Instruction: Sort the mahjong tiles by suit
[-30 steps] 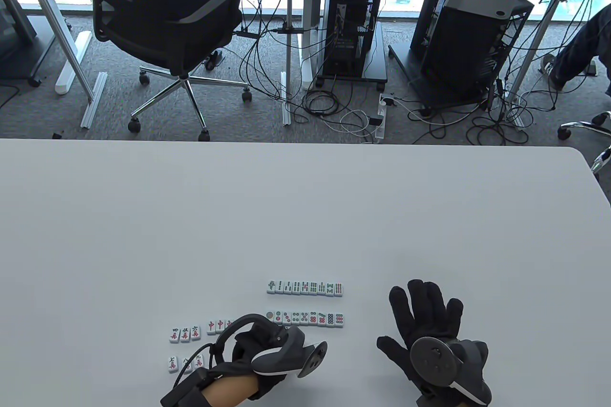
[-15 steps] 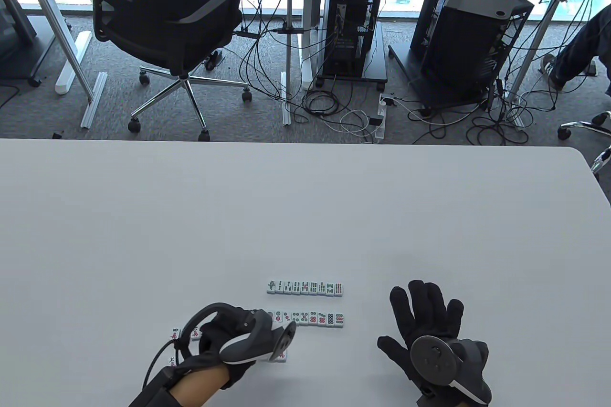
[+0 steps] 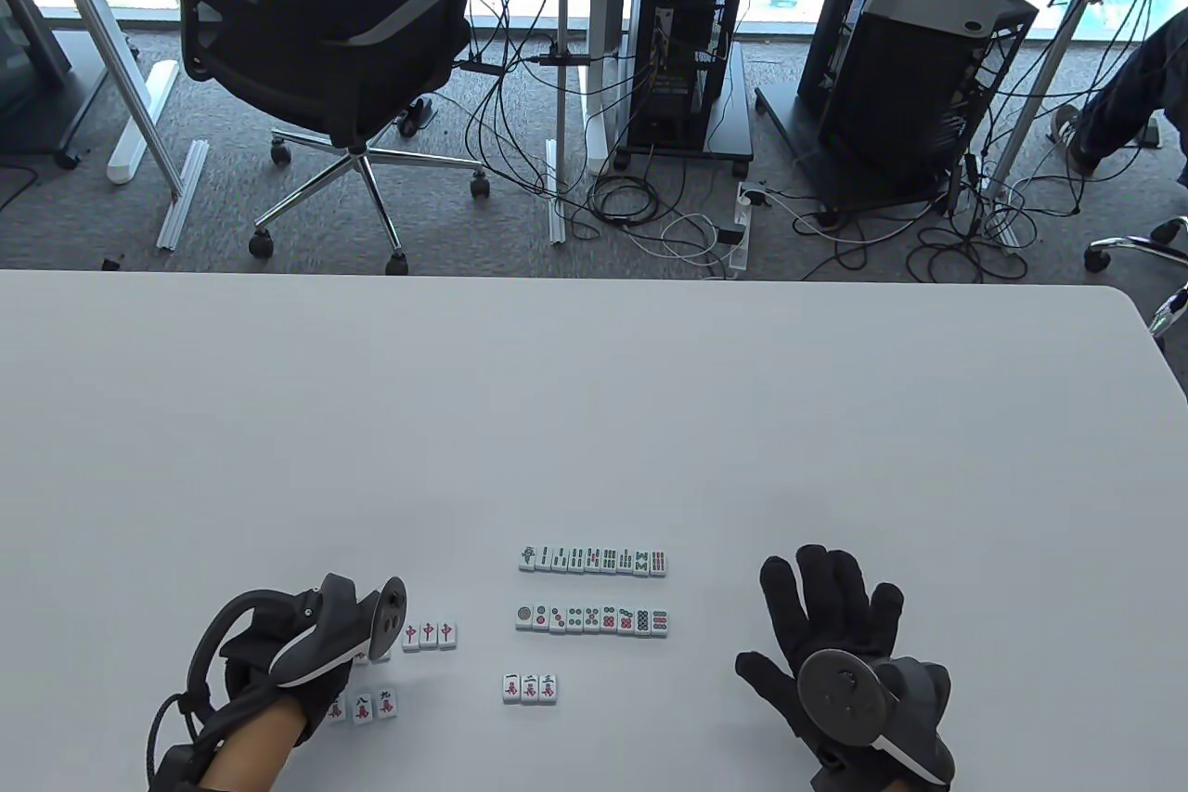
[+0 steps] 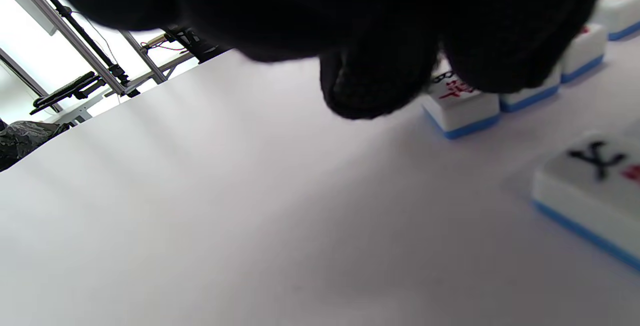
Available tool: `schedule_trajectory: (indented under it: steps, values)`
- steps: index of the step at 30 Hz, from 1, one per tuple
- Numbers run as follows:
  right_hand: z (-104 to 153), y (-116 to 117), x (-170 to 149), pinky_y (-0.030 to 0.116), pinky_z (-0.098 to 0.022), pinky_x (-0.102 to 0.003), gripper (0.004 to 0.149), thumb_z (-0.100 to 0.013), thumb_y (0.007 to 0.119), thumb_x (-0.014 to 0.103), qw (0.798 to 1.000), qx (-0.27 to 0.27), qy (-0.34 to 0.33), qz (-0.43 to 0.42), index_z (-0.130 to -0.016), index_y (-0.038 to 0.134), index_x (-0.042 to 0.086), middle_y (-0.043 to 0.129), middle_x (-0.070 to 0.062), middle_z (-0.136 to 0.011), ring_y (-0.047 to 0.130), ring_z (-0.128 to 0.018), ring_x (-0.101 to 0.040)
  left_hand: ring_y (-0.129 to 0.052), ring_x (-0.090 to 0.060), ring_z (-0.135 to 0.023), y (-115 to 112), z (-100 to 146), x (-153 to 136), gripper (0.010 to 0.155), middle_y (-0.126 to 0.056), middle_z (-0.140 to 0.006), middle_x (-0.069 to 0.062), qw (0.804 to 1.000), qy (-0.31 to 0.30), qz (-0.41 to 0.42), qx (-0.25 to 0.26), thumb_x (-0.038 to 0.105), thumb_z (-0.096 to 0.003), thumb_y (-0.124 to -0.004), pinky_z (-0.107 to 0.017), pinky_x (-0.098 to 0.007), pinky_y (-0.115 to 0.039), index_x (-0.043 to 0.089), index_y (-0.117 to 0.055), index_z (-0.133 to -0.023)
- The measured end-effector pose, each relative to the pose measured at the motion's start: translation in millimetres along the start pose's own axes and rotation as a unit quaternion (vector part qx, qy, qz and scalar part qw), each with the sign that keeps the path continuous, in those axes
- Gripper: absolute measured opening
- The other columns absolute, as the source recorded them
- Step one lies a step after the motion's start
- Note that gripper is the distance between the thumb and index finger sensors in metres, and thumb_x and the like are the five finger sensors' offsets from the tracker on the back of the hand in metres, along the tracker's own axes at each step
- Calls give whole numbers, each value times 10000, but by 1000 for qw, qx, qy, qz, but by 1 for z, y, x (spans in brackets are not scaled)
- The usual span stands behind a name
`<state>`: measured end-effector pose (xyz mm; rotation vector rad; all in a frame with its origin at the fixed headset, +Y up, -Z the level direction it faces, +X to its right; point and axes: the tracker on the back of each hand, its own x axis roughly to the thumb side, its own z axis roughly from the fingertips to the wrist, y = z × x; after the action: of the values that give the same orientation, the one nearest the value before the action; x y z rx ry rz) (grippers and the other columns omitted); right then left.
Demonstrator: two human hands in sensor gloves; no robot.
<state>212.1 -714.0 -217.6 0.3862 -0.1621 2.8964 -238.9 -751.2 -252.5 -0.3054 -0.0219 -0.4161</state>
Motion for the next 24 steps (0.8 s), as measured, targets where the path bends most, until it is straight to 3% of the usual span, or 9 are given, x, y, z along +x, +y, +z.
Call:
schedule_trajectory:
  steps: [3,6,9,16,20,24]
  values:
    - [0,0,0,215,-688,-752,840,-427,602,631,1000,3,3,-1,-1055,133,329,131,-125,-1151,144,-1039,-433,-973,-87,-160,-11,-2,2,652,-1010,-461,126,1000,-8,0,-9,503,-273,-891,-281,-381,-867,239,-799,-861]
    - [0,0,0,216,-690,-750,838,-428,602,631,1000,4,3,-1,-1055,135,329,136,-124,-1151,146,-1040,-433,-970,-86,-147,-13,-1,4,631,-1014,-437,132,999,-31,-13,31,505,-266,-896,-272,-378,-869,209,-827,-819]
    - [-1,0,0,216,-689,-751,838,-428,602,630,1000,4,3,-1,-1056,135,329,136,-124,-1152,146,-1040,-432,-972,-91,-131,-11,-1,5,621,-1019,-425,131,999,-35,-30,27,525,-264,-892,-270,-381,-869,207,-851,-796]
    - [-1,1,0,216,-689,-751,837,-429,602,629,1000,4,2,-4,-1057,138,328,139,-126,-1152,148,-1040,-433,-974,-88,-130,26,-5,2,623,-1020,-424,128,998,-9,8,68,533,-267,-892,-265,-378,-872,181,-860,-780]
    - [-1,2,0,217,-689,-751,837,-428,602,629,1000,7,1,-2,-1057,139,328,141,-125,-1153,150,-1040,-433,-972,-75,-118,59,1,35,627,-1018,-415,134,988,-64,90,103,541,-271,-884,-250,-368,-875,169,-862,-775]
    - [-1,2,0,218,-689,-751,836,-428,602,629,1000,8,2,-1,-1057,139,328,142,-126,-1152,151,-1040,-434,-969,-68,-110,80,9,87,625,-1017,-409,137,979,-140,115,98,542,-277,-879,-241,-361,-877,163,-861,-773]
